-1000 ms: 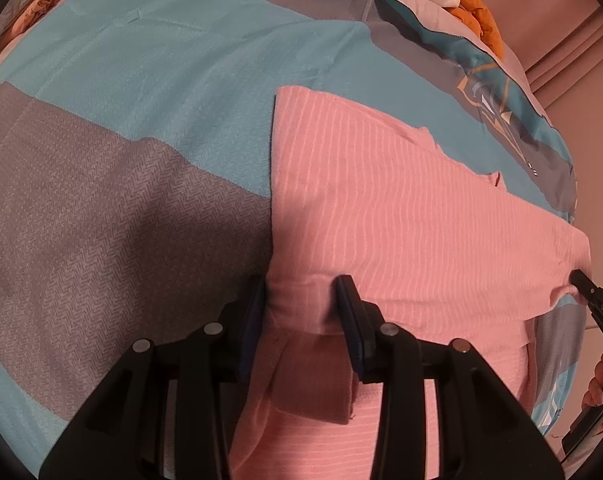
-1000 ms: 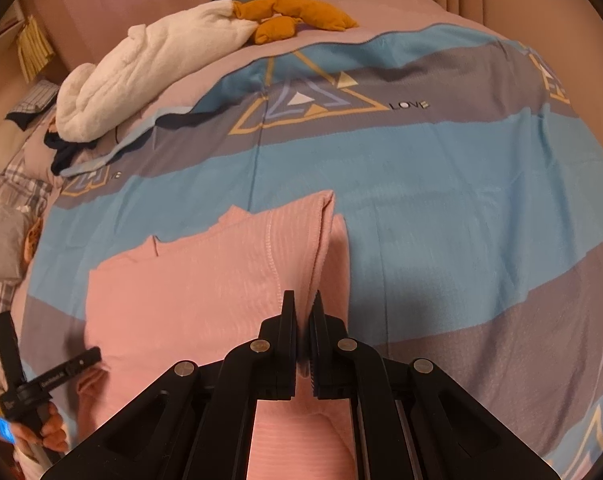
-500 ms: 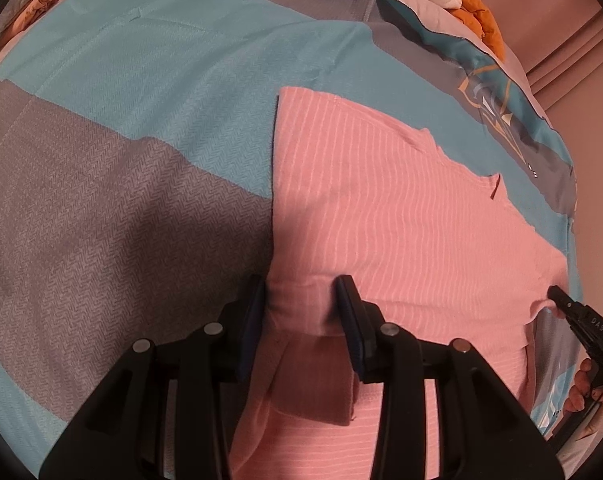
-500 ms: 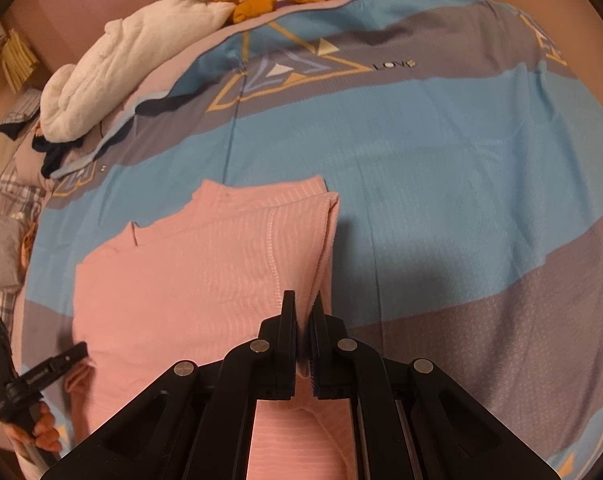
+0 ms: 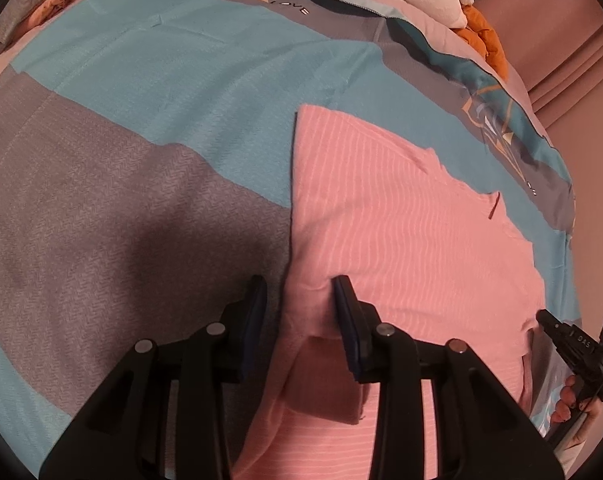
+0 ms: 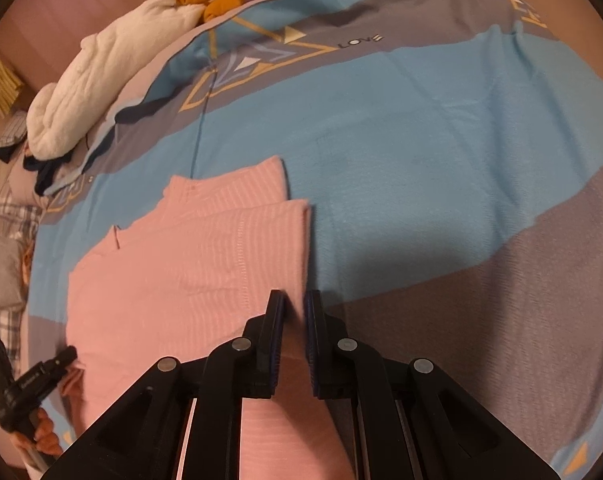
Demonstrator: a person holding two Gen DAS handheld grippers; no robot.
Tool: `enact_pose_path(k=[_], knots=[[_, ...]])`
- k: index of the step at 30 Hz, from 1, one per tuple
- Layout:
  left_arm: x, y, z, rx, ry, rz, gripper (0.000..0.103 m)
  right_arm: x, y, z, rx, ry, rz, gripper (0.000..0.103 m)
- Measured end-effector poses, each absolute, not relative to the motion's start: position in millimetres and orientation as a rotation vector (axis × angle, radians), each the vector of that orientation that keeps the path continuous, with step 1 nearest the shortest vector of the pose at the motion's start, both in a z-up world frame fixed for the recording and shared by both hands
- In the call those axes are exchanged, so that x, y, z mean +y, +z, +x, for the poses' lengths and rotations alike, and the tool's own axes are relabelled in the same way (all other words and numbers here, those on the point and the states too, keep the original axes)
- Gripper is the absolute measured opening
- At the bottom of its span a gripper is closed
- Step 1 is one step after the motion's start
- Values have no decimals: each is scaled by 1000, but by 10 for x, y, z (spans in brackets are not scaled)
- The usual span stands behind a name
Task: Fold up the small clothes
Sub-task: 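Fold the side edge inward over the body with the right gripper, then open the right gripper and lift both grippers off the sweater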
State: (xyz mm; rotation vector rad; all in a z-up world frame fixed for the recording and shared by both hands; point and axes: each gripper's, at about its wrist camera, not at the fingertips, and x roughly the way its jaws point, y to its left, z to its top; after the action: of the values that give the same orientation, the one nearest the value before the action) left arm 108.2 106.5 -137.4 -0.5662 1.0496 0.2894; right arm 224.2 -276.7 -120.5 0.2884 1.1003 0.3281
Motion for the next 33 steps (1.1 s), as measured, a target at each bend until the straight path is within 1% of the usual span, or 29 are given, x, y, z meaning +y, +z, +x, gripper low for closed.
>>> enact_pose_path(k=[4,11,29,33], knots=[[1069,-1376,1060,1044,294,-558,36,-2806,-1201,2172,1106,350,306,6],[1108,-1392,1064,1046,296,-581,37,-2745,-1368,2128,1147,342,271,6],[1043,-1376,1061,1053,310,-550,39,-2745,-1404,2059,1126,312,286,6],[1003,-1299,984,1044,275,-554,36,-2740,-1338,1969,1105,290,242,6]])
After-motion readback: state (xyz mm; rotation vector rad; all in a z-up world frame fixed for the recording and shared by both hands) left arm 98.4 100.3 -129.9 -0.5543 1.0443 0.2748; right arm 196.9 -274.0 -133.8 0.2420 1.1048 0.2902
